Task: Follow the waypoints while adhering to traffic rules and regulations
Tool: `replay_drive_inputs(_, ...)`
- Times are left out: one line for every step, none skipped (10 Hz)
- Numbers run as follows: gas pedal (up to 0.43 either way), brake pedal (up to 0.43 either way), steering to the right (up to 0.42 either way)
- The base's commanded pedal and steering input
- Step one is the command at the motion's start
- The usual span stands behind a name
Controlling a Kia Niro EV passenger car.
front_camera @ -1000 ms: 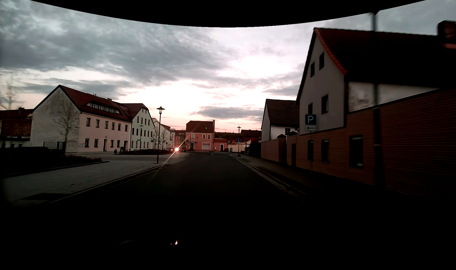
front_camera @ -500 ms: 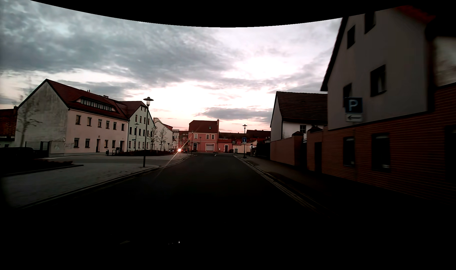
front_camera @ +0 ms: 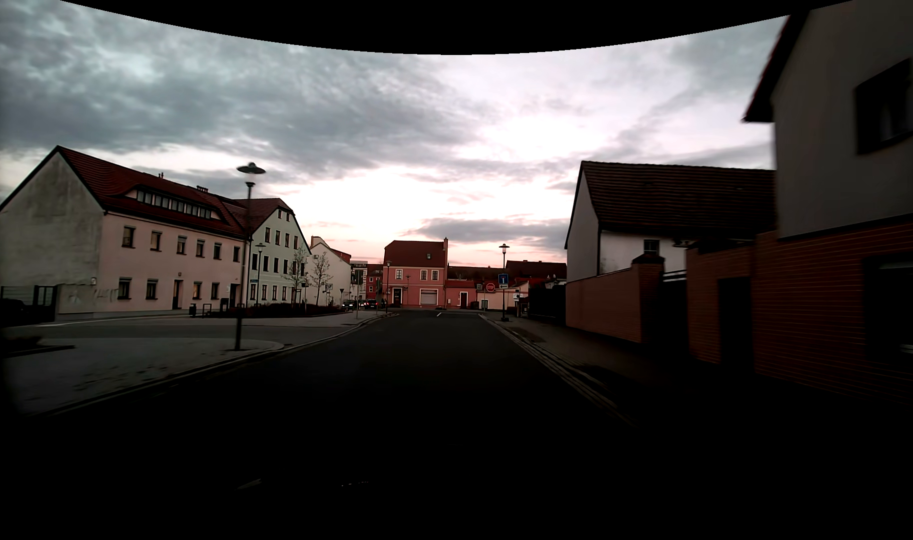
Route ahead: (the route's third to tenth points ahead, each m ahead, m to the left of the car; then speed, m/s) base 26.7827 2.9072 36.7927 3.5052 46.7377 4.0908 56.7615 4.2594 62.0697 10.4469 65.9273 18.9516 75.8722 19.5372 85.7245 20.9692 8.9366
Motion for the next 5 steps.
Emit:
replay_drive_inputs(0.079,0.0,-0.025)
replay_drive_inputs(0.039,0.0,-0.023)
replay_drive_inputs(0.0,0.0,-0.022)
replay_drive_inputs(0.0,0.0,-0.02)
replay_drive_inputs(0.0,0.0,-0.017)
